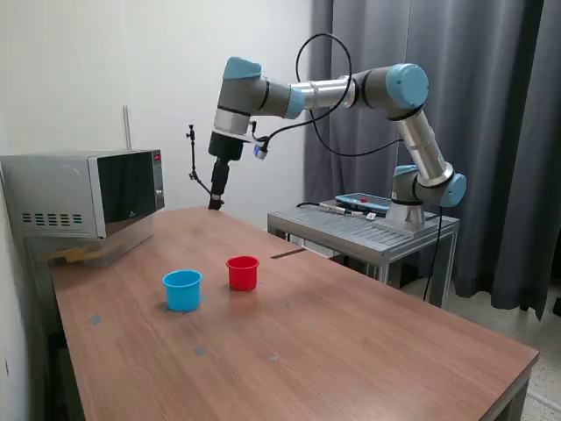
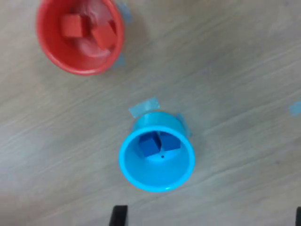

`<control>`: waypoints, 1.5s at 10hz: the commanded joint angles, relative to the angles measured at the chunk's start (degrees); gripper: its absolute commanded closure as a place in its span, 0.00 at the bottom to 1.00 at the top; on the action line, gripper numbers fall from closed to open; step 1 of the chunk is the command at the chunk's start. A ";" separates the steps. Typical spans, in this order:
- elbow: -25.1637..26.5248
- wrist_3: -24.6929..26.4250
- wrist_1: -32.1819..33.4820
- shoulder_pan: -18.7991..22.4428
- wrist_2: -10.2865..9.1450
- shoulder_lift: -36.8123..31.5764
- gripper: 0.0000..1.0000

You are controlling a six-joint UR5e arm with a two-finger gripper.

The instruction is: Place red objects in the red bin, and blue objects in the blue bin.

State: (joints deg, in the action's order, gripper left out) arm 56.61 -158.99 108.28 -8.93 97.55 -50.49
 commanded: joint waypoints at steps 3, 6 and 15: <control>5.08 -6.66 -9.01 2.69 -0.08 -10.13 0.00; 11.48 -8.69 -13.00 2.87 -0.08 -17.16 0.00; 23.97 -12.66 -20.65 2.78 -0.08 -31.41 0.00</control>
State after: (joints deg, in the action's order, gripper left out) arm 78.12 -171.23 88.02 -6.14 97.44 -79.86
